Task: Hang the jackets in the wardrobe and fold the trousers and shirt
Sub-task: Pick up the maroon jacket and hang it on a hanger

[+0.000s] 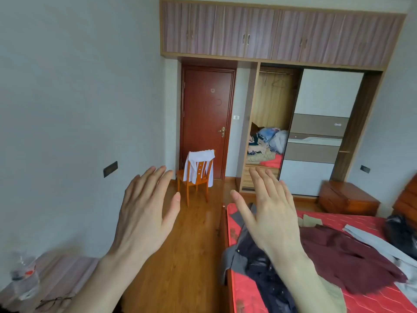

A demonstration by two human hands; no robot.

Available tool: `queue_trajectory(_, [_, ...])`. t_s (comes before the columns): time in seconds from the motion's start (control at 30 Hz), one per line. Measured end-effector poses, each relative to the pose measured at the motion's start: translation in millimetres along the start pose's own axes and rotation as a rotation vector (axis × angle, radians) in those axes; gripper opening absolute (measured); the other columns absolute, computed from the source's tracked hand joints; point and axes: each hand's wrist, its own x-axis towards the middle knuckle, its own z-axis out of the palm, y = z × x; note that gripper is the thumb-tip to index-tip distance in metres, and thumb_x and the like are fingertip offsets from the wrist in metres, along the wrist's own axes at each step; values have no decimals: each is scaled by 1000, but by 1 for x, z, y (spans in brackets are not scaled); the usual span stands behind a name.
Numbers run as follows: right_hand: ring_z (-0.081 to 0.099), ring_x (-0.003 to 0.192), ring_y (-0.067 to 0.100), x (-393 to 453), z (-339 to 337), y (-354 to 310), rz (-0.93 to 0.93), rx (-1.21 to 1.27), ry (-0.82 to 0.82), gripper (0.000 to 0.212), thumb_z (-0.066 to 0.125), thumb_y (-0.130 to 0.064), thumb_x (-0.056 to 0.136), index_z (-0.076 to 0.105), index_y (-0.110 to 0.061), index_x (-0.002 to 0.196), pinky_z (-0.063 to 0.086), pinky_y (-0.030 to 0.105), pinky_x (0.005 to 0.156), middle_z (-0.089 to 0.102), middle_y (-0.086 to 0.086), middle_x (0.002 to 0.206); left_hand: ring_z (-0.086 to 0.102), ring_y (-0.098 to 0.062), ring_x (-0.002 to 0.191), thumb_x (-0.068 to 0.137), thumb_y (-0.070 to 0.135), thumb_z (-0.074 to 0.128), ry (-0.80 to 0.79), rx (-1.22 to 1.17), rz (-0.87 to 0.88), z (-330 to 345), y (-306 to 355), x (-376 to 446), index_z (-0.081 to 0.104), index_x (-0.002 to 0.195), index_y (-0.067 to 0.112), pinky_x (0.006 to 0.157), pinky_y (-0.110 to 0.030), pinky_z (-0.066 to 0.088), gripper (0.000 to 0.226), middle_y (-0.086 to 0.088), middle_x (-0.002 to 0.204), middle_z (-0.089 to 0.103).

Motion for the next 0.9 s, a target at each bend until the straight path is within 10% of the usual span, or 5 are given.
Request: queue_trajectory(0.9, [37,153,24,224,225,69,22,71,-61,82,25,-73,100,45,-18,157,31,48,125,48,5,160,55,-36,139,100,47,45,-3,62,-38,230,-87,219,62,142,12,115,-53,39,57,-12,149,59])
